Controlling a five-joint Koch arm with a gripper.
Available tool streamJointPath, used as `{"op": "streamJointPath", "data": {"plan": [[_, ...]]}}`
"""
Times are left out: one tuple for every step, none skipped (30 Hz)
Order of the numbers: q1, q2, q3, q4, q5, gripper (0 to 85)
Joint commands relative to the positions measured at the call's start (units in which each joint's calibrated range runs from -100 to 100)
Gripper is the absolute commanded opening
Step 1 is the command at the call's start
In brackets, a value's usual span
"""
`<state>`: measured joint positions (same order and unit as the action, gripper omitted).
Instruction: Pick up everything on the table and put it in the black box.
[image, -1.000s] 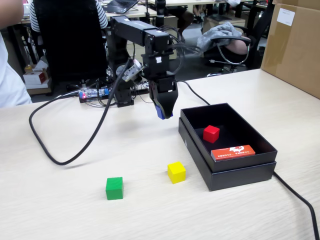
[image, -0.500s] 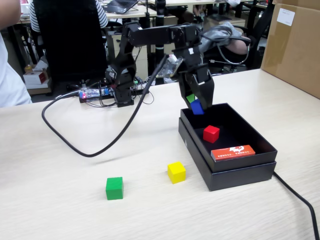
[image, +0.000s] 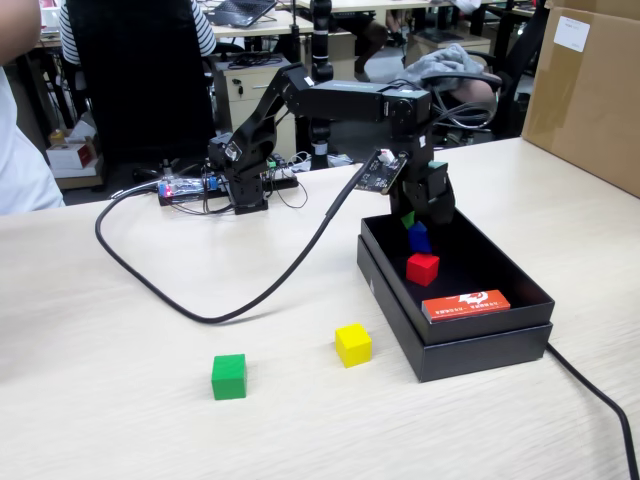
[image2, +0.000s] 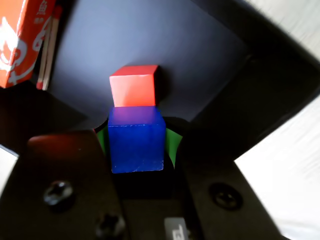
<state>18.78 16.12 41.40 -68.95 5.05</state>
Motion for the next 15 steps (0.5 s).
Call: {"op": "streamJointPath", "data": {"plan": [[-0.24, -1.03, 4.93, -0.12, 0.20, 0.9], [-0.39, -0.68, 4.93, -0.12, 0.20, 1.1], [-0.59, -0.57, 5.02, -0.12, 0.24, 3.1], [-0.63, -0.57, 4.93, -0.12, 0.24, 10.1], [-0.73, -0.45, 4.66, -0.12, 0.24, 17.3], [-0.88, -0.45, 4.48, -0.12, 0.24, 21.9], [-0.98, -0.45, 4.48, -0.12, 0.24, 26.7], [-1.07, -0.45, 4.48, -0.12, 0.24, 29.7], [-1.12, -0.45, 4.48, -0.12, 0.24, 32.0], [-1.22, -0.57, 4.39, -0.12, 0.34, 35.0], [-1.32, -1.14, 4.02, -0.12, 0.44, 38.6], [-1.47, -3.09, 3.21, -0.12, 0.44, 41.1], [-1.51, -4.81, 2.39, -0.12, 0.49, 42.8], [-1.61, -6.65, 1.58, -0.12, 0.49, 44.1], [-1.71, -8.72, 0.76, -0.12, 0.49, 44.1]]}}
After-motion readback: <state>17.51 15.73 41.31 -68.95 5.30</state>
